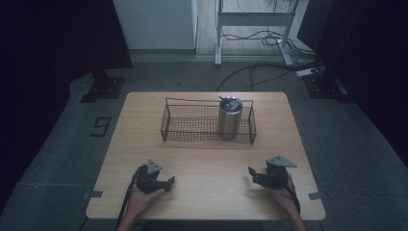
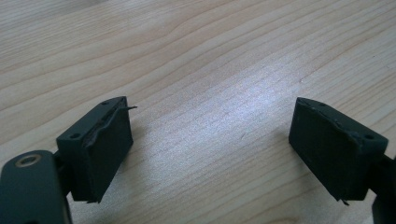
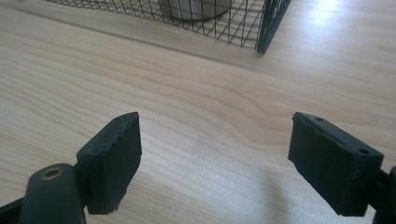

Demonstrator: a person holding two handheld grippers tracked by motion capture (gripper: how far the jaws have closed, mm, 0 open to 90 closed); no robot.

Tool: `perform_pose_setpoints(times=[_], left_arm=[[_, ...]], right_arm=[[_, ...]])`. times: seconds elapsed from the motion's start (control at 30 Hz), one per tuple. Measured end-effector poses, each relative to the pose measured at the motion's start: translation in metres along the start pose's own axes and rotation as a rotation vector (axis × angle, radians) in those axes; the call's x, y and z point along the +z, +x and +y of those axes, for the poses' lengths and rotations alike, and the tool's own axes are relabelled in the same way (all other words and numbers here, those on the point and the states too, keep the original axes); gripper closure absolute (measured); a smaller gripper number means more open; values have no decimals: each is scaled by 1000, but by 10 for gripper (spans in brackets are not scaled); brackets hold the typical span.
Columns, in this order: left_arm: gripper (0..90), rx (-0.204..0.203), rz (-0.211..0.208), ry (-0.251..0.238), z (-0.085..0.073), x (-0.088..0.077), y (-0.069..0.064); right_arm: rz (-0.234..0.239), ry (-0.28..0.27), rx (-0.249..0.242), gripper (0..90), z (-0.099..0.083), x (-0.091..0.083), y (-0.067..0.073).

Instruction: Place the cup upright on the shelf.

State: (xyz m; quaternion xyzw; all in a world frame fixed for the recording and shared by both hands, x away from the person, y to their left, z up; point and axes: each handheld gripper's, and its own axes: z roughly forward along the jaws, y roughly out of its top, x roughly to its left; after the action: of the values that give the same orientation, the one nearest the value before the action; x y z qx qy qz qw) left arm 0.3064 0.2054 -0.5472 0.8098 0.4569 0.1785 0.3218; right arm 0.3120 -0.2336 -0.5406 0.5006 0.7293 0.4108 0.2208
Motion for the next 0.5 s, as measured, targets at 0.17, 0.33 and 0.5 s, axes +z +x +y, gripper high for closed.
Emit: perform_pose_setpoints(times=[0.17, 0.33, 0.5], left_arm=[[134, 0, 0, 0, 0, 0, 0], [134, -1, 0, 0, 0, 0, 0], [134, 0, -1, 0, 0, 0, 0]], right_arm=[[-2, 6, -5, 170, -2, 1, 1], [-4, 6, -3, 170, -3, 1, 2], [-8, 2, -2, 170, -3, 1, 0]])
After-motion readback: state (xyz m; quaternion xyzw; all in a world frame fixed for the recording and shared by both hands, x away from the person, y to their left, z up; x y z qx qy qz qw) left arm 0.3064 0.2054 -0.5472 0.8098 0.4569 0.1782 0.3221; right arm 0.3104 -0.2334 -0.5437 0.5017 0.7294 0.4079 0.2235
